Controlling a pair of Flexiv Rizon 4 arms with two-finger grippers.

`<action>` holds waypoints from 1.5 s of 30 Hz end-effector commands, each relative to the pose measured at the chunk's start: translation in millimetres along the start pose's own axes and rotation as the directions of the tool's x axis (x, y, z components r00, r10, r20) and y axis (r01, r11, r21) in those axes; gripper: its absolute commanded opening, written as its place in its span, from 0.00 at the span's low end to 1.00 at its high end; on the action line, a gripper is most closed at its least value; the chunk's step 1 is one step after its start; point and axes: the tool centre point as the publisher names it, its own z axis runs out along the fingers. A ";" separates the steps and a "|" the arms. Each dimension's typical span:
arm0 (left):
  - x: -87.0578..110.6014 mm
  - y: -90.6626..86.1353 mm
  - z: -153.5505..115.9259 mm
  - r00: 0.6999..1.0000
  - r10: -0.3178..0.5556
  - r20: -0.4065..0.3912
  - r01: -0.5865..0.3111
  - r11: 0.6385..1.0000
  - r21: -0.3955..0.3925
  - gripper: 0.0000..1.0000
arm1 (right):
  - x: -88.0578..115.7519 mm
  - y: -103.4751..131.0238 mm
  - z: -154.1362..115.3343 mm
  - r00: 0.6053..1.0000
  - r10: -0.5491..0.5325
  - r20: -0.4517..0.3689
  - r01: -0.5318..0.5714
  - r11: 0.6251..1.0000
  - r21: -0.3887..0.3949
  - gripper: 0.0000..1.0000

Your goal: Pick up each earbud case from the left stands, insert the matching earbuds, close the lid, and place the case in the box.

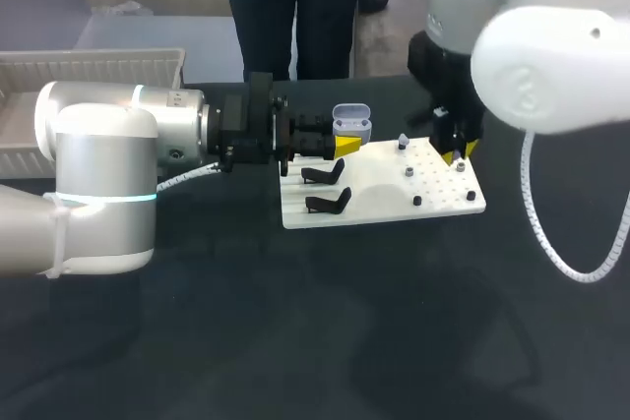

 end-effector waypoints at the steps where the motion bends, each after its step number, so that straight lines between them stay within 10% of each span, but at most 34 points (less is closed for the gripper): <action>1: 1.3 -0.8 -0.1 1.000 0.004 0.006 -0.004 1.000 -0.005 0.00 | -1.4 3.2 -12.6 1.000 0.008 -0.008 -0.008 1.000 0.002 0.00; 13: 1.3 -0.8 -0.1 1.000 0.004 0.006 -0.004 1.000 -0.005 0.00 | -1.4 3.2 -12.6 1.000 0.008 -0.008 -0.008 1.000 0.002 0.00; 15: 1.3 -0.8 -0.1 1.000 0.004 0.006 -0.004 1.000 -0.005 0.00 | -6.3 8.7 -12.9 0.987 0.159 -0.010 -0.159 0.987 0.019 0.00; 21: 1.3 -0.8 -0.1 1.000 0.004 0.006 -0.004 1.000 -0.005 0.00 | -9.3 24.2 -29.2 0.803 0.592 -0.062 -0.595 0.804 -0.028 0.00; 28: 1.3 -0.8 -0.1 1.000 0.004 0.006 -0.004 1.000 -0.005 0.00 | -5.6 44.0 -40.5 0.623 0.781 -0.055 -0.783 0.621 -0.044 0.00; 45: 1.3 -0.8 -0.1 1.000 0.004 0.006 -0.004 1.000 -0.005 0.00 | -9.1 53.4 -52.8 0.626 0.779 -0.038 -0.779 0.627 0.023 0.00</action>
